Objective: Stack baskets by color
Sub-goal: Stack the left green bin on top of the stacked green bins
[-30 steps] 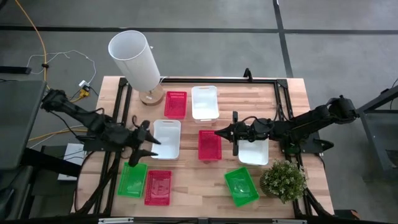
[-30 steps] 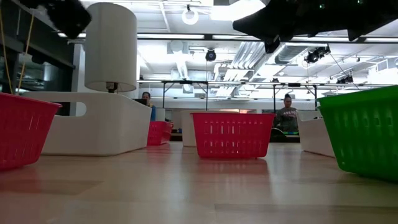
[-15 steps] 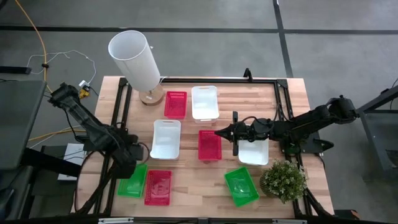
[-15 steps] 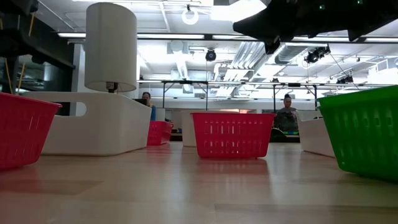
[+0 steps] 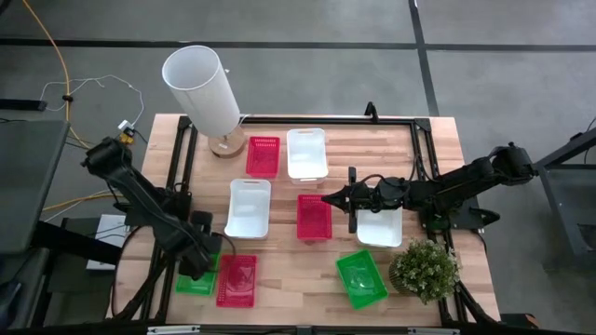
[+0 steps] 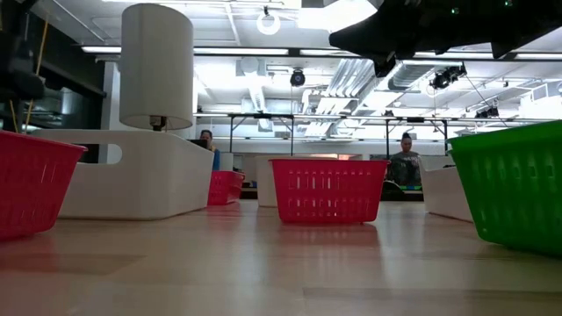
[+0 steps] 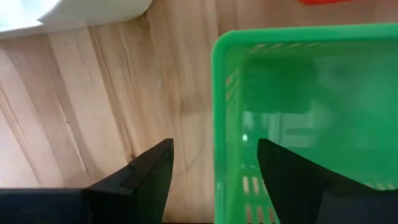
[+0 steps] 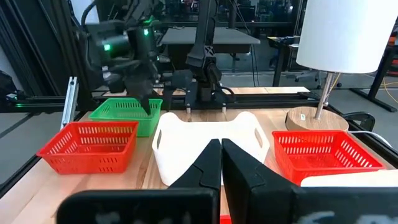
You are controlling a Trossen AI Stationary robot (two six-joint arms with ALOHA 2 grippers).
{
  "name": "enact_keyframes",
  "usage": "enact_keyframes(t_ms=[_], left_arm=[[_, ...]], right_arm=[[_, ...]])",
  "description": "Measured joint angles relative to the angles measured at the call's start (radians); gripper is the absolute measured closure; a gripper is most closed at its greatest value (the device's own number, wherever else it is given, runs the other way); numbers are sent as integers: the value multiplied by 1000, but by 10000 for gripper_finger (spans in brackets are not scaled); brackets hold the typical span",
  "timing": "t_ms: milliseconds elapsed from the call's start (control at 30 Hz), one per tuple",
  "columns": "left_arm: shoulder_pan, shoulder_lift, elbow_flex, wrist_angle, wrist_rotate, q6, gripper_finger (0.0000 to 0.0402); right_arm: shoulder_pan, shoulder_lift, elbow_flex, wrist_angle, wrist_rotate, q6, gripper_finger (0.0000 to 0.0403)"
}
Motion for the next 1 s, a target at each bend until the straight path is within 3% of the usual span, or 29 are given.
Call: enact_keyframes(t_ms=[200, 467, 633, 800, 900, 1000], left_arm=[[0, 61, 0, 0, -17, 7, 222], [1, 36, 0, -12, 32, 7, 389], [0, -43, 49, -122, 70, -2, 390], [0, -151, 220, -378, 75, -58, 399], [1, -202, 360, -499, 11, -98, 401], [1, -243, 492, -542, -139, -116, 401]], right_arm=[[0, 0, 0, 0, 0, 1, 403], [0, 0, 0, 0, 0, 1, 403], [0, 0, 0, -1, 0, 24, 403], [0, 0, 0, -2, 0, 24, 403], [0, 0, 0, -2, 0, 24, 403], [0, 0, 0, -2, 0, 24, 403]])
